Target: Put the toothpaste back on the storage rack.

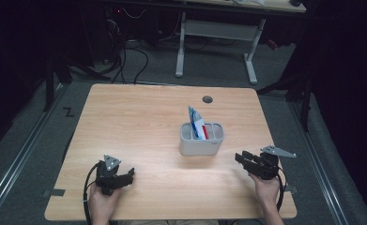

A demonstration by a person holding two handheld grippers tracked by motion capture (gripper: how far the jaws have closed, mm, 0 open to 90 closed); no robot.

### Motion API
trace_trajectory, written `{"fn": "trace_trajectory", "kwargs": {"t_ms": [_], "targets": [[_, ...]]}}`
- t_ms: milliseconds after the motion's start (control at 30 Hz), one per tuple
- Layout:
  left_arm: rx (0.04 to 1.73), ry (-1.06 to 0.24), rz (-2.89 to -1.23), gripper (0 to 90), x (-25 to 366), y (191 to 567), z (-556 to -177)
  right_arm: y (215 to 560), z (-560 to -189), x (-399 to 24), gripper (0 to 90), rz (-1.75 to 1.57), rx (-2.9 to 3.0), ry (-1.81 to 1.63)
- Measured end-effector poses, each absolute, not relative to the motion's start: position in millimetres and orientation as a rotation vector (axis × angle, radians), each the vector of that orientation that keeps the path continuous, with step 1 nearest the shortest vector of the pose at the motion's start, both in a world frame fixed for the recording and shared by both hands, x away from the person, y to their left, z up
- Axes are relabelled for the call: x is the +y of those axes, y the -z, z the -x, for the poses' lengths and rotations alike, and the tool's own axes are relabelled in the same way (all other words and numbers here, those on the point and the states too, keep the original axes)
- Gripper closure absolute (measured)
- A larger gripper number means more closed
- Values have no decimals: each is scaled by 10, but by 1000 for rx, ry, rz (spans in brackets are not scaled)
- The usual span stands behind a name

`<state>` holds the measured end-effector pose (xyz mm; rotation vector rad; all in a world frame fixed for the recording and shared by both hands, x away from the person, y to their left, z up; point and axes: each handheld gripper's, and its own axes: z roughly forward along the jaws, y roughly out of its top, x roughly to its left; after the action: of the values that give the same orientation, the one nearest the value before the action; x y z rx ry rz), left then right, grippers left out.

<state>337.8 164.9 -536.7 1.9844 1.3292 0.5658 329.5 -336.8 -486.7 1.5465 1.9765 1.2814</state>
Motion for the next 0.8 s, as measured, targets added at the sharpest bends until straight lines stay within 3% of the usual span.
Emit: {"fn": "trace_trajectory", "kwargs": {"t_ms": [800], "targets": [[1329, -566, -1984, 207, 1648, 5367, -3378, 5101, -3320, -3347, 550, -1571, 2009, -1178]]}}
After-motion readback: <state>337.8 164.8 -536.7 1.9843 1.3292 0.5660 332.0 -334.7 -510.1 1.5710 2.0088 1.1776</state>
